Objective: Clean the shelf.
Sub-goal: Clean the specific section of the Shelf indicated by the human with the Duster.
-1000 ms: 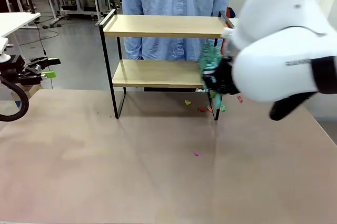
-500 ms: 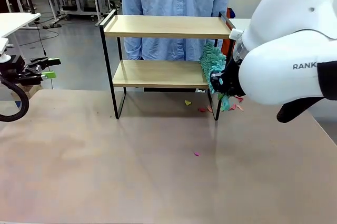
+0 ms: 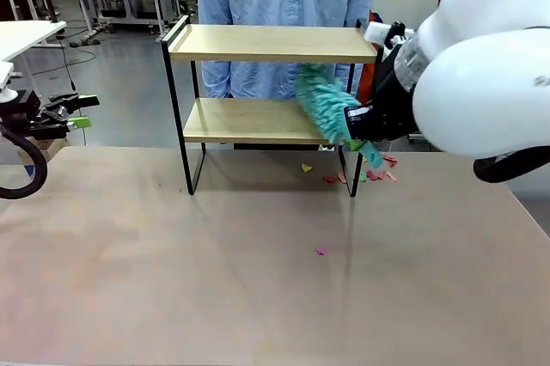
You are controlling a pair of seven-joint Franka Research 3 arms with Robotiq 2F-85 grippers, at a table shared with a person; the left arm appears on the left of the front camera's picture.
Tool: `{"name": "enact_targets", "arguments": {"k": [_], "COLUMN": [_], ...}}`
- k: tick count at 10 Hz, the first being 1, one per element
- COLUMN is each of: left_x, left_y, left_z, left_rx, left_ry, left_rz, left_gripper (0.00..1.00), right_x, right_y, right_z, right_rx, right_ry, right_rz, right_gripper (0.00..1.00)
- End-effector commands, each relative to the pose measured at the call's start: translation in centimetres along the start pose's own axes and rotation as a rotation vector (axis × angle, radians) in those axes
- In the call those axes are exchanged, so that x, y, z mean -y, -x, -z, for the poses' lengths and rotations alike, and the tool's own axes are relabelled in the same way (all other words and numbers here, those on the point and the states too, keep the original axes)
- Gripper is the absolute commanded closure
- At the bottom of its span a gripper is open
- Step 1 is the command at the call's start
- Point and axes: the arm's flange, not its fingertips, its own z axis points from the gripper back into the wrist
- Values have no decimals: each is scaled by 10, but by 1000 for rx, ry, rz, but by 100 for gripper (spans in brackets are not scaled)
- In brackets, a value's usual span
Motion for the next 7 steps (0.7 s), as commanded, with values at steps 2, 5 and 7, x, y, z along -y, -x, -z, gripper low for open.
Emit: {"name": "enact_targets", "arguments": {"k": [2, 5, 7], "left_x": [3, 3, 3], "left_y": [-3, -3, -3], "left_z": [1, 1, 1], "left_rx": [-4, -4, -4], "left_ry": [8, 8, 8], "left_rz": [9, 9, 9], "left_gripper": [0, 0, 0], "right_x": [-3, 0, 41], "right_y": [36, 71, 84], "right_z": [-24, -41, -38], "right_rx": [-107, -305, -500], "right_ry": [-303, -365, -351], "right_rz": [-400, -659, -785], "right_gripper": [87, 87, 87]}}
